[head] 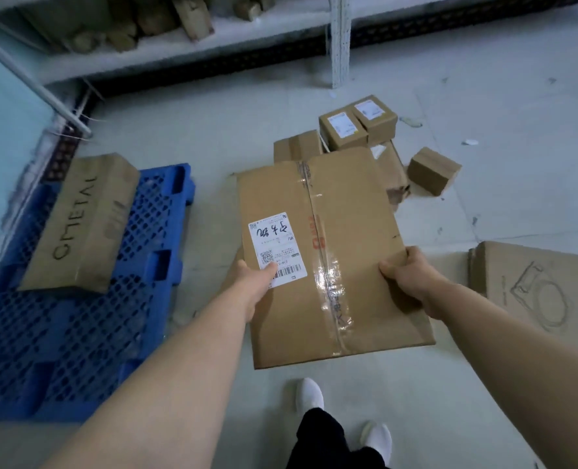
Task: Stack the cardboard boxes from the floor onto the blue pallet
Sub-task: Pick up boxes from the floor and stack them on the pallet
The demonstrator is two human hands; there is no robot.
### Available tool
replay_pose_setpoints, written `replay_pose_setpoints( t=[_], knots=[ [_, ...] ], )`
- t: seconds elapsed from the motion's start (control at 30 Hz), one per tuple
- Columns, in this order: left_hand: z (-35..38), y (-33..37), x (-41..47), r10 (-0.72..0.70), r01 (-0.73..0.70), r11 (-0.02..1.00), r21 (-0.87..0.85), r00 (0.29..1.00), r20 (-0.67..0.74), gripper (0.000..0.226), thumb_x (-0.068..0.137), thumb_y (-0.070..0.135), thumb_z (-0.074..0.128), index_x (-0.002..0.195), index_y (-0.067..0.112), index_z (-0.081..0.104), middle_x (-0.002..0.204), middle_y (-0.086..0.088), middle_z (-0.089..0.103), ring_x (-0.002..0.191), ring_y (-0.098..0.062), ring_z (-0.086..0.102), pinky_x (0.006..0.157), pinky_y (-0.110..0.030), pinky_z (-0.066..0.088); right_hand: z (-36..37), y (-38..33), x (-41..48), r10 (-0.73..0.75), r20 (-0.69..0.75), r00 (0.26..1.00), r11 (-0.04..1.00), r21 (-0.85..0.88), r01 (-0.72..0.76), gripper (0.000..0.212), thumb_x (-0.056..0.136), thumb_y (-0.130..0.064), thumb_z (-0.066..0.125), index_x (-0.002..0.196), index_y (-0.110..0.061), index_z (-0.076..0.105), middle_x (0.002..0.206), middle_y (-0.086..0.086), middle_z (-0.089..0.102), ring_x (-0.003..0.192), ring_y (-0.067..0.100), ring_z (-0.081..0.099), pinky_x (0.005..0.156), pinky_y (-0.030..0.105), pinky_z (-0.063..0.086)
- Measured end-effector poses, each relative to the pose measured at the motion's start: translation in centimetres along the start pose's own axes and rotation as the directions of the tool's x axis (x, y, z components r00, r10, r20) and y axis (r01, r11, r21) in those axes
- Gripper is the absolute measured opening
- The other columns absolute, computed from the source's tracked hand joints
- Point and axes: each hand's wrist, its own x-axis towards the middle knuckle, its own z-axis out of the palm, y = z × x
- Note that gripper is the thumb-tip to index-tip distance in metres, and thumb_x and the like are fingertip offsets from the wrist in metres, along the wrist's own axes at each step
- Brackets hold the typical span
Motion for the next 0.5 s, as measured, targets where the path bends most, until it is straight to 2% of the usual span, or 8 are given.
replay_pose_setpoints(
  t=[0.1, 0.17, 0.27, 0.33, 0.4, 0.5],
  knots=[
    [-4.8, -1.4, -0.2, 0.004, -0.003, 1.000, 0.013, 0.997, -0.077, 0.071, 0.093, 0.042, 0.059, 0.150, 0.021, 0.021, 0.146, -0.006, 0.045, 0.129, -0.032, 0.047, 0.108, -0.044, 0.037, 3.9, -2.2, -1.1, -0.031, 0.061, 0.998, 0.999, -0.043, 0.033, 0.053, 0.095, -0.030, 0.057, 0.139, -0.015, 0.029, 0.116, 0.006, 0.047, 0.104, 0.026, 0.047, 0.093, 0.045, 0.043],
    [-8.2, -2.1, -0.1, 0.003, -0.004, 1.000, -0.004, 0.993, -0.117, 0.074, 0.095, 0.042, 0.056, 0.153, 0.019, 0.016, 0.152, -0.006, 0.037, 0.136, -0.032, 0.039, 0.109, -0.046, 0.033, 7.2, -3.8, -1.8, -0.049, 0.083, 0.995, 0.996, -0.072, 0.055, 0.055, 0.095, -0.033, 0.056, 0.139, -0.018, 0.028, 0.124, 0.007, 0.048, 0.110, 0.028, 0.048, 0.098, 0.046, 0.042],
    [-13.7, -3.3, 1.6, 0.014, -0.020, 0.999, -0.031, 0.984, -0.176, 0.073, 0.093, 0.044, 0.057, 0.151, 0.020, 0.019, 0.148, -0.005, 0.043, 0.131, -0.033, 0.045, 0.109, -0.047, 0.037, 12.7, -6.1, -2.3, -0.052, 0.130, 0.990, 0.992, -0.110, 0.067, 0.061, 0.091, -0.041, 0.057, 0.141, -0.032, 0.024, 0.134, 0.009, 0.045, 0.118, 0.033, 0.047, 0.102, 0.052, 0.042],
    [-17.6, -4.3, 3.4, 0.009, -0.020, 0.998, -0.056, 0.982, -0.189, 0.075, 0.092, 0.045, 0.057, 0.152, 0.021, 0.019, 0.147, -0.005, 0.044, 0.129, -0.032, 0.047, 0.108, -0.047, 0.038, 16.7, -7.9, -2.8, -0.056, 0.172, 0.984, 0.992, -0.105, 0.075, 0.063, 0.094, -0.036, 0.056, 0.146, -0.030, 0.020, 0.136, 0.010, 0.045, 0.121, 0.034, 0.046, 0.103, 0.052, 0.041],
    [-21.6, -5.2, 5.2, -0.013, 0.001, 0.998, -0.069, 0.984, -0.180, 0.078, 0.094, 0.043, 0.056, 0.154, 0.020, 0.011, 0.151, -0.005, 0.039, 0.134, -0.033, 0.042, 0.108, -0.047, 0.034, 20.9, -9.4, -3.2, -0.061, 0.189, 0.980, 0.991, -0.110, 0.083, 0.066, 0.096, -0.033, 0.055, 0.149, -0.025, 0.018, 0.138, 0.010, 0.044, 0.123, 0.034, 0.045, 0.105, 0.052, 0.039],
    [-27.5, -6.7, 8.4, -0.020, 0.007, 0.997, -0.075, 0.985, -0.172, 0.072, 0.095, 0.039, 0.056, 0.151, 0.016, 0.017, 0.146, -0.005, 0.044, 0.130, -0.032, 0.045, 0.107, -0.044, 0.036, 27.4, -11.4, -3.5, -0.050, 0.193, 0.980, 0.990, -0.121, 0.075, 0.066, 0.094, -0.030, 0.058, 0.148, -0.023, 0.020, 0.136, 0.011, 0.047, 0.121, 0.033, 0.048, 0.104, 0.049, 0.041]
  ],
)
